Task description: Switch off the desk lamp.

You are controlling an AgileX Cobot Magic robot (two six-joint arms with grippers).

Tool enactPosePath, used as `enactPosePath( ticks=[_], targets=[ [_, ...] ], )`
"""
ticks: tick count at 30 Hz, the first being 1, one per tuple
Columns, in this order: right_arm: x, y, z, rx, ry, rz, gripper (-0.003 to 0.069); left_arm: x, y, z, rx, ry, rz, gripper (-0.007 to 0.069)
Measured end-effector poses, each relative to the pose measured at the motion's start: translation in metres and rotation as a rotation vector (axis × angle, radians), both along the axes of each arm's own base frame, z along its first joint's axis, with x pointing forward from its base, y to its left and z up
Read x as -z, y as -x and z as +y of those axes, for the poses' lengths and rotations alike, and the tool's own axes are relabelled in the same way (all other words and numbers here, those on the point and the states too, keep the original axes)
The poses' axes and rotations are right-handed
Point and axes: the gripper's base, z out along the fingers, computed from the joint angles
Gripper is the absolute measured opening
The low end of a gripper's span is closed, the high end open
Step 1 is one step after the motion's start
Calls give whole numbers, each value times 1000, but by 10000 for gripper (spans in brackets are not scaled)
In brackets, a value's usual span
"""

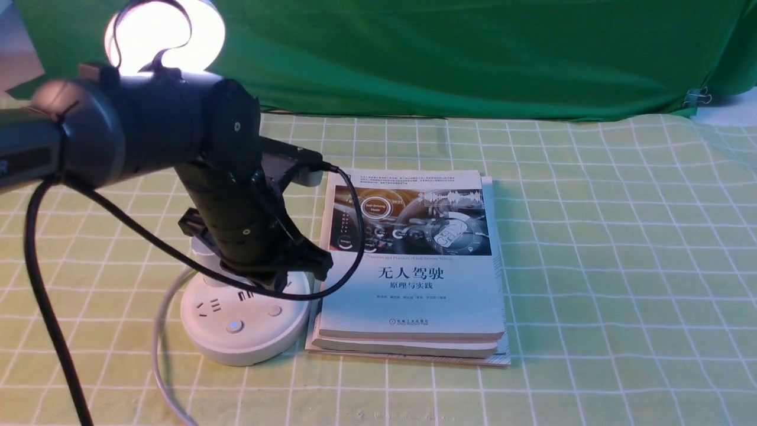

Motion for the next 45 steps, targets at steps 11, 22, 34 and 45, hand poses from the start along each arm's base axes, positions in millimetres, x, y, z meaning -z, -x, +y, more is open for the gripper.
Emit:
enactPosePath(
  ticks=[11, 22, 34, 45],
  targets=[
    [0, 0, 0, 0, 0, 0, 29, 31, -7, -4, -4, -27, 81, 2],
    [0, 0, 0, 0, 0, 1, 29, -10, 19, 1, -2, 18, -6, 2],
    [0, 0, 0, 0, -1, 1, 29, -59, 147, 52, -76, 301, -433, 2],
    [0, 0, 0, 0, -1, 1, 29, -42, 214, 89, -110, 475, -898, 2]
  ],
)
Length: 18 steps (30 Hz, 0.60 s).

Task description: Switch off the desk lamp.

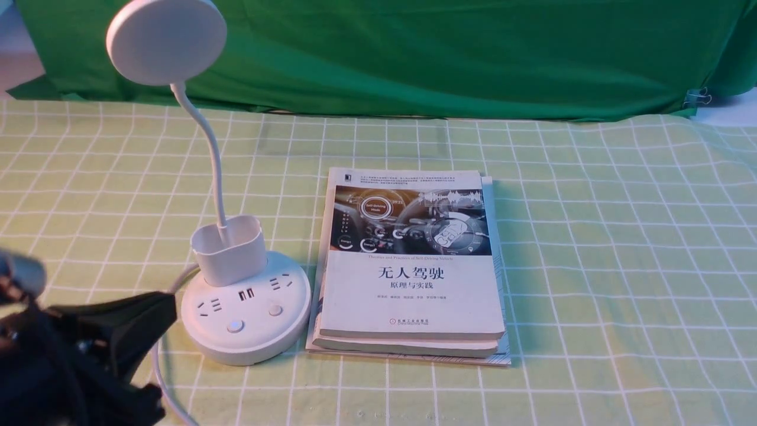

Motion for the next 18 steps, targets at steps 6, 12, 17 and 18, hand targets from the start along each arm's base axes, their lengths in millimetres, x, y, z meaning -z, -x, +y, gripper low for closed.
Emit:
enactPosePath(
  ticks=[6, 12, 17, 18],
  targets=[
    [0, 0, 0, 0, 0, 0, 29, 22, 13, 7, 11, -61, -33, 2],
    [0, 0, 0, 0, 1, -1, 29, 27, 14, 8, 19, -91, -42, 2],
    [0, 0, 0, 0, 1, -1, 29, 25, 15, 10, 13, -99, -115, 2],
    [0, 0, 0, 0, 1, -1, 29, 25, 15, 11, 9, -99, -119, 2]
  ],
)
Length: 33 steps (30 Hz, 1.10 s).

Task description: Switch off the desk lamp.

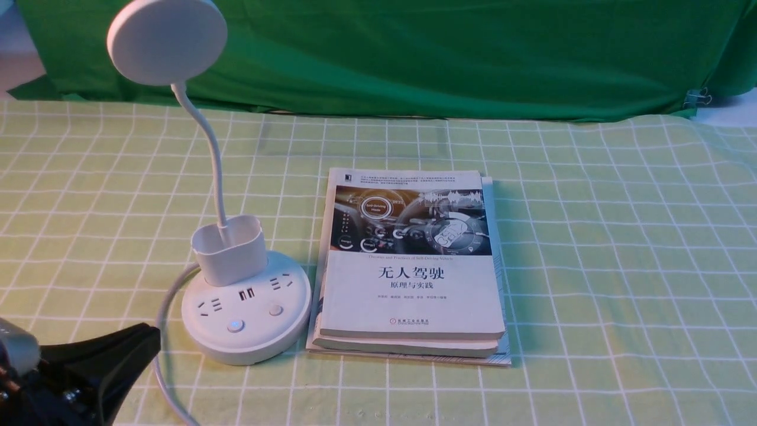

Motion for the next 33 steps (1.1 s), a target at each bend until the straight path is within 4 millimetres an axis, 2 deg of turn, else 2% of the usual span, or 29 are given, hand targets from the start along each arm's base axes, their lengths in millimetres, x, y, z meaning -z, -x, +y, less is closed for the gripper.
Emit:
enactPosePath(
  ticks=[5, 9, 11, 16, 21, 33],
  targets=[
    [0, 0, 0, 0, 0, 1, 29, -8, 13, 17, -113, 35, -120, 2],
    [0, 0, 0, 0, 0, 1, 29, -4, 24, 29, -221, 19, -210, 2],
    [0, 0, 0, 0, 0, 1, 29, 5, 31, 34, -268, 22, -237, 2],
    [0, 0, 0, 0, 0, 1, 29, 28, 37, 36, -299, 28, -225, 2],
    [0, 0, 0, 0, 0, 1, 29, 38, 42, 36, -299, 50, -149, 2],
    [0, 0, 0, 0, 0, 1, 29, 40, 42, 36, -301, 59, -128, 2]
  ],
)
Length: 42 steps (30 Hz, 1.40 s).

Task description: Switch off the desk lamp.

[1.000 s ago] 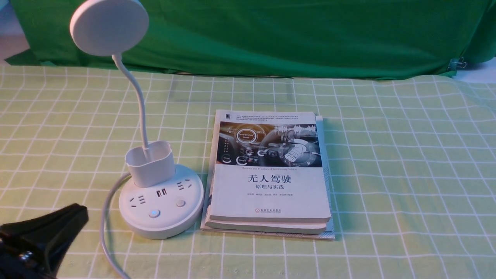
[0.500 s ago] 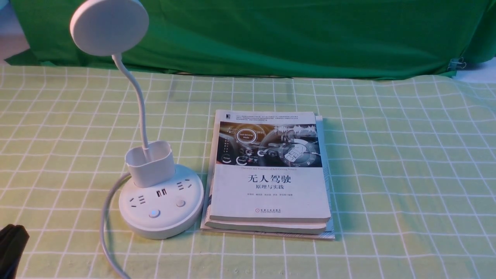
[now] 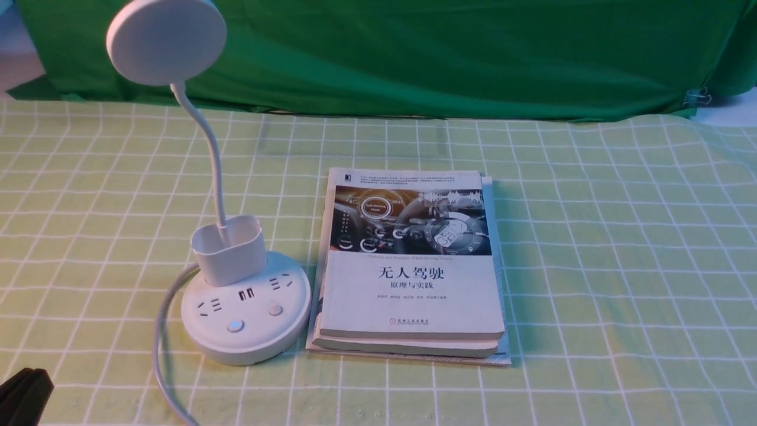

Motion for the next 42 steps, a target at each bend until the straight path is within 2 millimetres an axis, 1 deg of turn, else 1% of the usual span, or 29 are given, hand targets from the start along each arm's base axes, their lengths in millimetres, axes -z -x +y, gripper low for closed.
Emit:
enactPosePath(
  ticks=[42],
  targets=[
    [0, 0, 0, 0, 0, -2, 29, 0, 0, 0, -2, -22, 1, 2]
  ],
)
